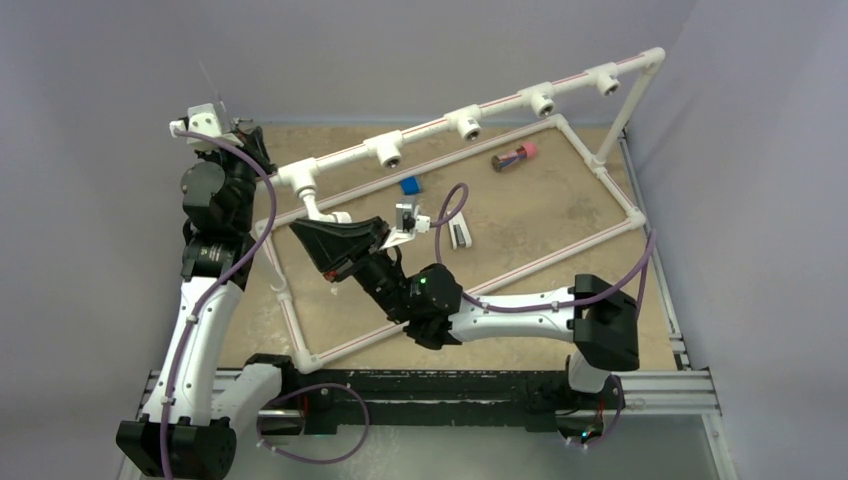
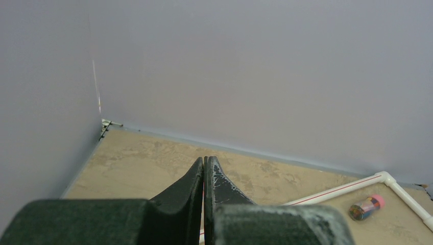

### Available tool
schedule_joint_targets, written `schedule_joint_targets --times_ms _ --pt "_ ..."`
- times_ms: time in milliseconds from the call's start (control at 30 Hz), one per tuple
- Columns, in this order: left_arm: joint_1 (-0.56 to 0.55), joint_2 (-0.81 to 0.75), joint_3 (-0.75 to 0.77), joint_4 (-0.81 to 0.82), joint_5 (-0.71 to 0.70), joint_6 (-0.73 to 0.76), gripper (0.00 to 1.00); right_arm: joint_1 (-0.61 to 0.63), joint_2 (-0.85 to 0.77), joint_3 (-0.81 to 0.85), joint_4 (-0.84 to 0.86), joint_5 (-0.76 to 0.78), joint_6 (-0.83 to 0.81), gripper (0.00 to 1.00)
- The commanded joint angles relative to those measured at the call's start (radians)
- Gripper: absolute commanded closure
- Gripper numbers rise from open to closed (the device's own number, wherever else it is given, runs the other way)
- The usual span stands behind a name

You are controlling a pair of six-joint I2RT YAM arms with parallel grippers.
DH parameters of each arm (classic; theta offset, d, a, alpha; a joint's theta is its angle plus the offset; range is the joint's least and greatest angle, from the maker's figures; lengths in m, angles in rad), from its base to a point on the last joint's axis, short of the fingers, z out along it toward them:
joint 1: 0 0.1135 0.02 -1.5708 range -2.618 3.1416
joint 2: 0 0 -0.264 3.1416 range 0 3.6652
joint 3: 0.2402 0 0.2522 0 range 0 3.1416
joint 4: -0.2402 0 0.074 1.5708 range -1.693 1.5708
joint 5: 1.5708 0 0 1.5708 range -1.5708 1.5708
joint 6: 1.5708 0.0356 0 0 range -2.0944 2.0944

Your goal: Install the water faucets

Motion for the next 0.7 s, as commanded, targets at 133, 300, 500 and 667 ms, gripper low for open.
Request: schedule_joint_targets --times_ms 133,300,500,667 --pt "-0.02 0.047 -0.079 -0.267 0.102 -0.018 1.0 0.006 -0.176 -0.053 -0.044 0.066 -0.243 0.63" --pt "-0.019 0.052 -0.077 -0.268 0.101 -0.018 1.0 0.006 -0.265 -0.087 -0.183 0.103 -0.436 0.45" --pt "-0.019 0.06 -0.079 -0.254 0.111 -0.022 1.0 0.006 -0.383 -0.144 -0.436 0.131 -0.614 0.31" --pt "-0.019 0.075 -0.072 -0.23 0.111 -0.023 1.0 0.006 -0.512 -0.225 -0.648 0.209 -0.628 0.19"
